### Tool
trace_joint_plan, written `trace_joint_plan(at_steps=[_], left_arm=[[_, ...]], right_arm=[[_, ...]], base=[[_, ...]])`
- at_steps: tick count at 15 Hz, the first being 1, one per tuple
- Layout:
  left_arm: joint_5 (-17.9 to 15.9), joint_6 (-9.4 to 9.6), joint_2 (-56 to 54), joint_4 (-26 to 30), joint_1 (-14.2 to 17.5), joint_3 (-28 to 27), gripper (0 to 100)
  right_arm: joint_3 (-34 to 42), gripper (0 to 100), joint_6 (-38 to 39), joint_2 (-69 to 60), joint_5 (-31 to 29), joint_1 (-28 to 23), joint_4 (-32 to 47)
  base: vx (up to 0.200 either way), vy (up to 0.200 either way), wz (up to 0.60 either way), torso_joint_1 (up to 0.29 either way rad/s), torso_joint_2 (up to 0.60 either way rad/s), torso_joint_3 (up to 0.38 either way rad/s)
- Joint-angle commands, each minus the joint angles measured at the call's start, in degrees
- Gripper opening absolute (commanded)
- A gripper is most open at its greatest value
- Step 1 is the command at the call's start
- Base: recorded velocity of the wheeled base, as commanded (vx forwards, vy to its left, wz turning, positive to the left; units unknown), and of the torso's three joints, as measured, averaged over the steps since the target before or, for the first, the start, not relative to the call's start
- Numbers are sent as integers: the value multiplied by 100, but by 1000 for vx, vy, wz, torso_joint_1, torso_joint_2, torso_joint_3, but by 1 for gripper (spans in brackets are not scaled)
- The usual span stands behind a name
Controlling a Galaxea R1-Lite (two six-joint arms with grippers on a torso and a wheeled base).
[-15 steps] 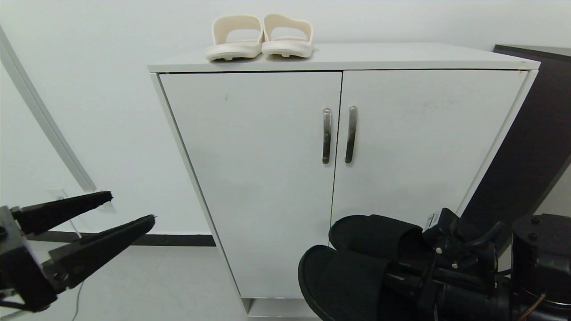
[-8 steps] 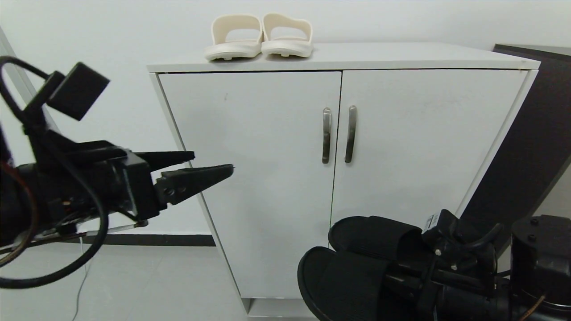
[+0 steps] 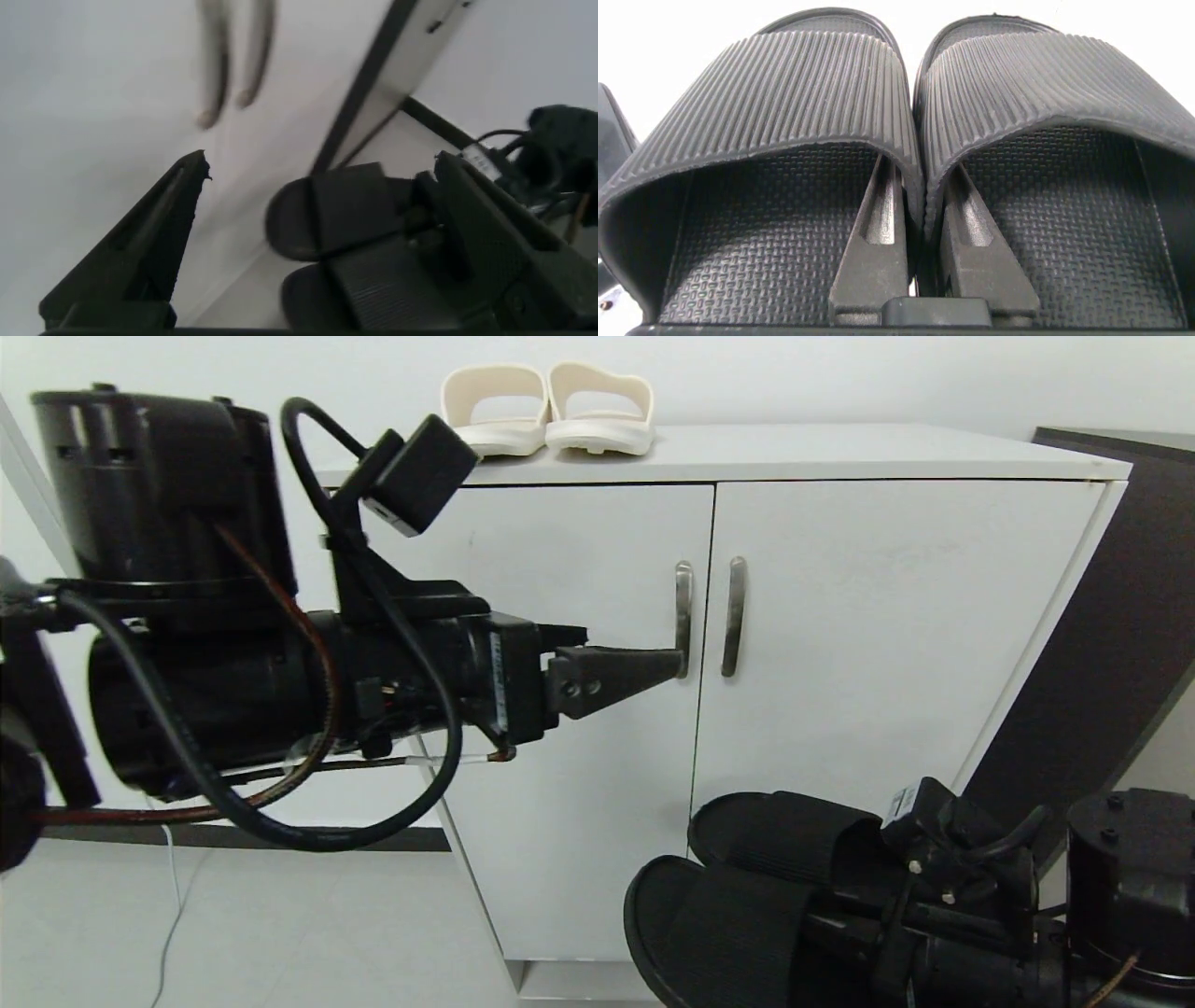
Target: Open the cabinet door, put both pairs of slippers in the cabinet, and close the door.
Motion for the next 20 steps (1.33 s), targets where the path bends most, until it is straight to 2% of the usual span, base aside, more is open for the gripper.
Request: trace_joint_plan(at_steps=[1,3,5,6,9,10,14,17,20], left_arm=[[-207,-74,411,-1,-159,-333,100],[-620,-214,543,-1,-159,-536,100],[-778,-223,762,-1,-186,-773,100],[-822,-250,868,-1,-186,-887,100],[-831,-619,1316,-283,-221,-1309,100],[-831,-671,1413,-388,-230,-1406,100],[-717,-663,1694,-406,-370,-1590,100],[-348,-636,1958,-406,-379,-1845,100],[-154,-636,2256,-415,-370,-2109,100]], right_arm=[[13,0,-6,25,6,2,-4],[22,0,-6,16,-3,2,-4],[31,0,-6,16,-3,2,-4],[31,0,-6,16,-3,2,-4],[57,0,-6,95,-3,2,-13],[57,0,-6,95,-3,2,-4],[66,0,-15,104,6,2,-4],[84,0,-15,113,14,2,-4],[93,0,-15,157,14,2,-4]], base=[[0,0,0,0,0,0],[0,0,0,0,0,0],[0,0,0,0,0,0],[0,0,0,0,0,0],[0,0,0,0,0,0],[0,0,0,0,0,0],[0,0,0,0,0,0],[0,0,0,0,0,0],[0,0,0,0,0,0]])
